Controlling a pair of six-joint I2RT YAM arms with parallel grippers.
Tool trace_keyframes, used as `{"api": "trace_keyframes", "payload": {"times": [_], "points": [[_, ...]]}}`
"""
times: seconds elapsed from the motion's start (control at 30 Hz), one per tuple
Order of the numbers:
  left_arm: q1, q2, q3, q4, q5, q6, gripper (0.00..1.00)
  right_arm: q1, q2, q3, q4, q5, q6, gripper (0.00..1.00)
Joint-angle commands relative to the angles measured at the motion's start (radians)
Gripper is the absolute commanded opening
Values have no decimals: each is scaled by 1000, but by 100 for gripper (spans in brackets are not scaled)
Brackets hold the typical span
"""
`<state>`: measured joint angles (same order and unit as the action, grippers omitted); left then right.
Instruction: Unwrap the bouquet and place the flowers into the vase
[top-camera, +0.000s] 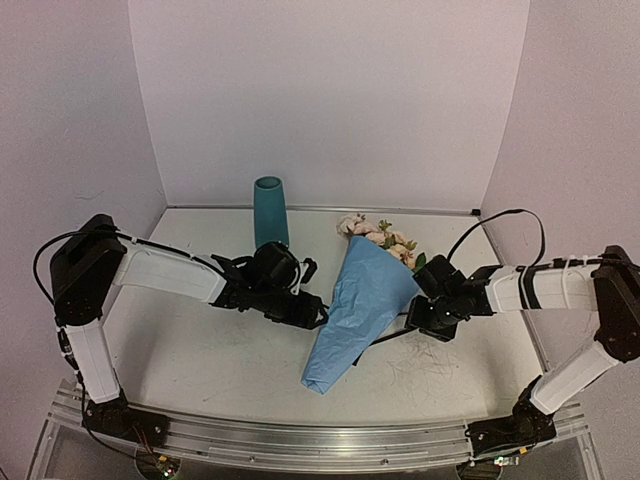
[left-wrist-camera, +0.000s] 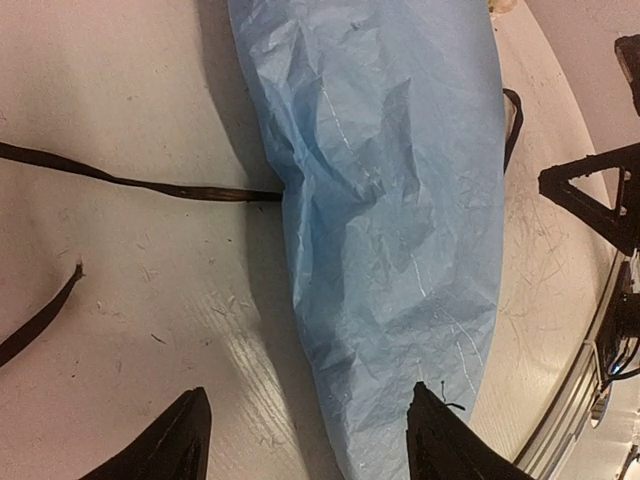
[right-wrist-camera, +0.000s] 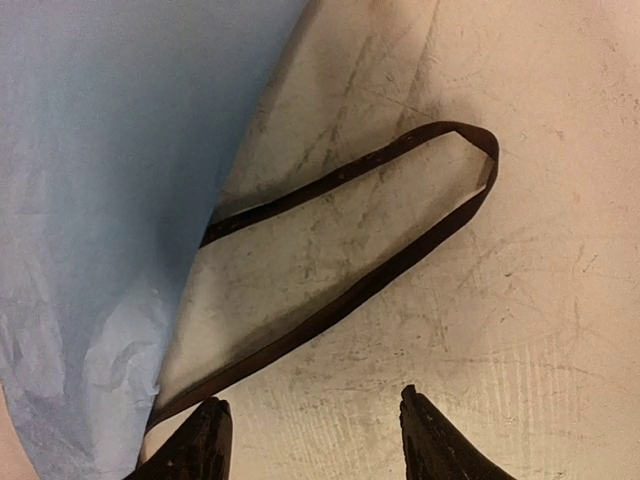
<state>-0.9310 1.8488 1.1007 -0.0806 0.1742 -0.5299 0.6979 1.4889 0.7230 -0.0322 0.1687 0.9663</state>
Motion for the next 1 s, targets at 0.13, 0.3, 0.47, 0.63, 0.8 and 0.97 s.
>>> {"api": "trace_keyframes", "payload": {"times": [0.13,0.3,0.47,0.63,0.8,0.97], "points": [[-9,46,39,76,72,-45,60,-1,118,121,-144,97,32,54],[-9,51,22,108,76,-48,55,-1,179,177,-175,114,41,54],[-10,64,15,115,89,-50,52,-1,250,236,-218,133,48,52],[-11,60,4,119,95,-49,51,-1,294,253,-245,139,66,51],[-11,66,3,121,109,-49,51,-1,308,240,-251,139,72,50],[-11,65,0,124,106,-50,51,-1,323,211,-252,119,80,49]]}}
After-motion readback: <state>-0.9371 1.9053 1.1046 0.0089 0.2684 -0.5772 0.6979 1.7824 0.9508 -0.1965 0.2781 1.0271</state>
